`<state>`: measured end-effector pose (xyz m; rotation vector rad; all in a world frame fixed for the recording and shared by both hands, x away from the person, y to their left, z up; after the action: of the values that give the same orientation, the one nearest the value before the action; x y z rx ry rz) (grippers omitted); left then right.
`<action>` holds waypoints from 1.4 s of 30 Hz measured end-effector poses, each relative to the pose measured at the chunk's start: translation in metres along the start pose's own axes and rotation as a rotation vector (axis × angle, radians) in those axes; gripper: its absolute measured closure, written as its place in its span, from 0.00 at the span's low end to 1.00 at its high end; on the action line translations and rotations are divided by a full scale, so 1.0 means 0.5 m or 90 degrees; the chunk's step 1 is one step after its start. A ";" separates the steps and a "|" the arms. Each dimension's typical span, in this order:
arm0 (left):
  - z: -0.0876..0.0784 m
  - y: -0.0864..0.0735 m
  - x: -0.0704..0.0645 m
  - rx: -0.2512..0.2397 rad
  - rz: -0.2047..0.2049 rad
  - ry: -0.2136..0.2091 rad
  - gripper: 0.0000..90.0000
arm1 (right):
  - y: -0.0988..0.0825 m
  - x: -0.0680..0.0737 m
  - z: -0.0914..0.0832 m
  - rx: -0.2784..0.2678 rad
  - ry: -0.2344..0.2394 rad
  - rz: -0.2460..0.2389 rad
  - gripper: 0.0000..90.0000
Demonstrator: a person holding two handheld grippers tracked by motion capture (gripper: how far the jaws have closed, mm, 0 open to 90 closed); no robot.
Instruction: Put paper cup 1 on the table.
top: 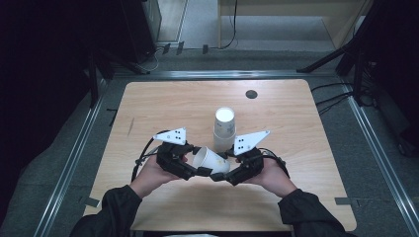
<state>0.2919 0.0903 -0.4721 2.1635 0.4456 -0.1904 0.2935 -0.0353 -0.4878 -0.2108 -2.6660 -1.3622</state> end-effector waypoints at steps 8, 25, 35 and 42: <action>-0.002 0.000 -0.001 0.002 0.003 0.000 0.31 | -0.001 0.002 0.002 0.008 -0.003 -0.002 0.38; -0.028 -0.001 0.013 -0.016 -0.002 0.013 0.31 | -0.011 -0.002 0.019 0.046 -0.033 0.000 0.24; -0.055 -0.012 0.052 0.008 -0.009 0.072 0.31 | -0.038 -0.030 0.012 0.062 -0.104 0.033 0.20; -0.058 -0.027 0.079 0.045 -0.024 0.098 0.31 | -0.054 -0.042 0.003 0.071 -0.141 0.041 0.20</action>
<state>0.3226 0.1305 -0.4769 2.2494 0.5761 -0.0612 0.3087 -0.0510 -0.5142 -0.4557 -2.8761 -1.2312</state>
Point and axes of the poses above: each handheld gripper's, and its own axes: z roughly forward along the jaws, y roughly out of its top, x roughly to its left, the point moved 7 cm from there along z, roughly forward along the jaws, and after that the axes turned 9 degrees about x, right-handed, at the moved point
